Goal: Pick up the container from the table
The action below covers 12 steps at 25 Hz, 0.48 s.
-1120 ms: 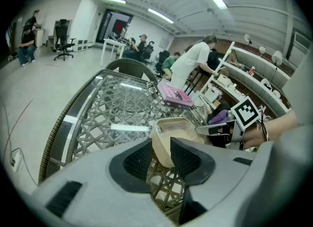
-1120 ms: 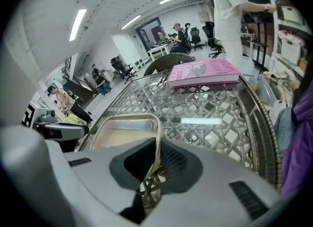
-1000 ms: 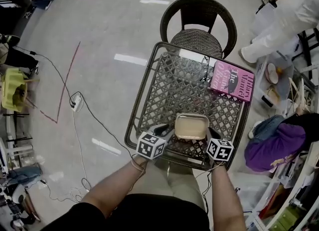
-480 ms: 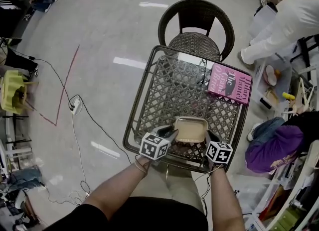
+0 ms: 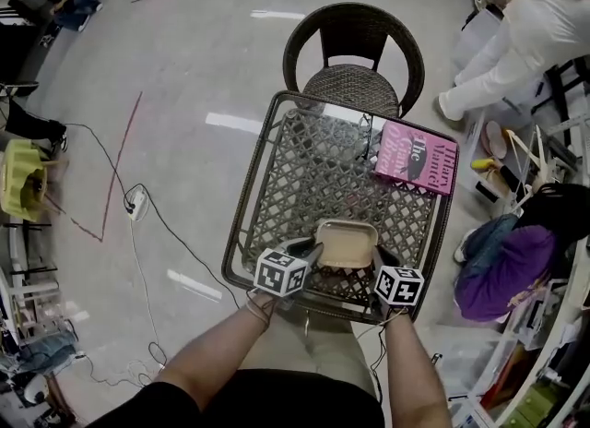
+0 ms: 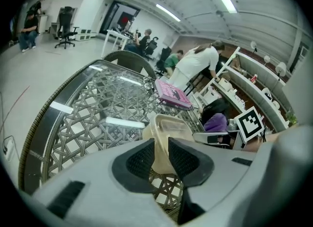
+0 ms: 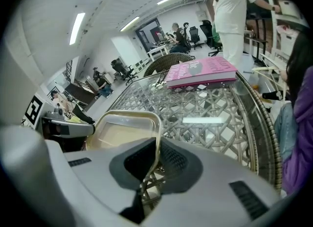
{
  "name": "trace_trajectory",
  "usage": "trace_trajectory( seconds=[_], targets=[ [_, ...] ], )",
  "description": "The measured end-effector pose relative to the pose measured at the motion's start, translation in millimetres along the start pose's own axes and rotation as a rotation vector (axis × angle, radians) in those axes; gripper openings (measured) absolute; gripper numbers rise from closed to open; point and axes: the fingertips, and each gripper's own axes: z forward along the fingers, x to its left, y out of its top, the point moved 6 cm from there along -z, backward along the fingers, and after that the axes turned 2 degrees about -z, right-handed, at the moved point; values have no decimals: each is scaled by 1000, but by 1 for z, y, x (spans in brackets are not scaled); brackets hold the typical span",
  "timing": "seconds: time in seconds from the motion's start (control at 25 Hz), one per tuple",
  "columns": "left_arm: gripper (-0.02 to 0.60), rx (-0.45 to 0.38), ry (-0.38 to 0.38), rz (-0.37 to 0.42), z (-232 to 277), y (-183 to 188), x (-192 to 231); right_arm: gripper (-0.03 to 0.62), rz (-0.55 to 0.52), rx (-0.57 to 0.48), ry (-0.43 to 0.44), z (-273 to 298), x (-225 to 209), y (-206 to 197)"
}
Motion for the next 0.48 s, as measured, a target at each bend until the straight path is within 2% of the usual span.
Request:
trace_trajectory(
  seconds=[0.12, 0.28, 0.48],
  targets=[
    [78, -2, -17, -23, 3, 0, -1, 29, 10, 0, 9, 2, -3, -1],
    [63, -19, -21, -53, 1, 1, -2, 28, 91, 7, 42, 1, -5, -3],
    [40, -25, 8, -33, -11, 1, -7, 24, 118, -41, 89, -16, 4, 0]
  ],
)
